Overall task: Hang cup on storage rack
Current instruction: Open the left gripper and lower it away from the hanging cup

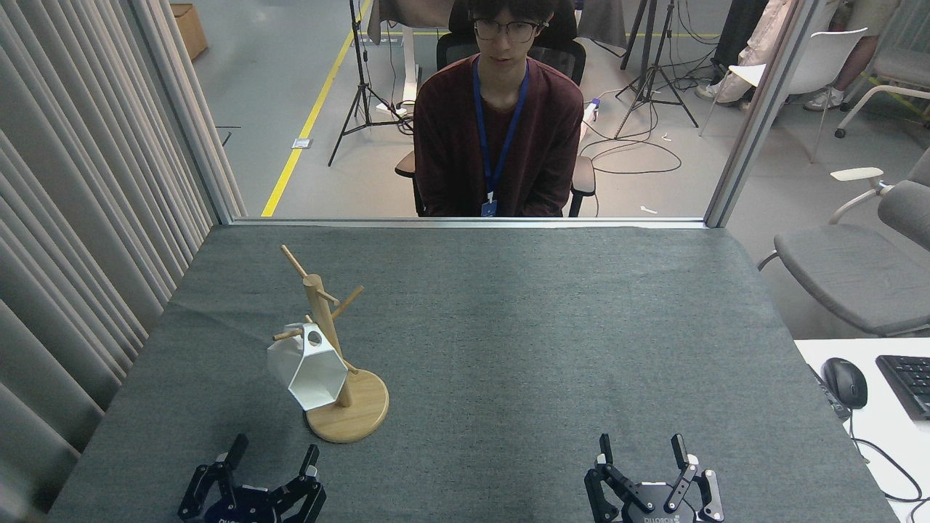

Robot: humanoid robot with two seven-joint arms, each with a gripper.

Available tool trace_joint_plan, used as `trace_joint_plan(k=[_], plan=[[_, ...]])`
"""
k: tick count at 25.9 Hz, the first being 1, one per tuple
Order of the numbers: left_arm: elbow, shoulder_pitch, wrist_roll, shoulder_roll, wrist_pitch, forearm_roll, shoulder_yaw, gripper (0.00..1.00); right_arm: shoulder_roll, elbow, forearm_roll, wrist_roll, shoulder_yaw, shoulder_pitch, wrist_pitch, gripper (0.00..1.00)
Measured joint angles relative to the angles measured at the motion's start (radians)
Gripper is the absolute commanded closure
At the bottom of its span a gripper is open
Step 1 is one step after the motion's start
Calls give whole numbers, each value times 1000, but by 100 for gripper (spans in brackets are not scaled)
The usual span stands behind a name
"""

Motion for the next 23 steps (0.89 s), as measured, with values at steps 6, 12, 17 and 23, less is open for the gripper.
trace_joint_plan(k=[6,12,17,23], plan=[[3,1,-4,1,7,0,-1,0,-1,-1,0,1,0,0,0,1],[3,2,-4,2,13,-1,-1,0,-2,-4,1,-3,0,0,2,1],[2,2,-4,2,79,-6,-11,0,-1,-6,2,-3,0,0,3,1],[1,2,2,2,169,-10,-38,0,8,-49,8,-4,1,21,10,1]])
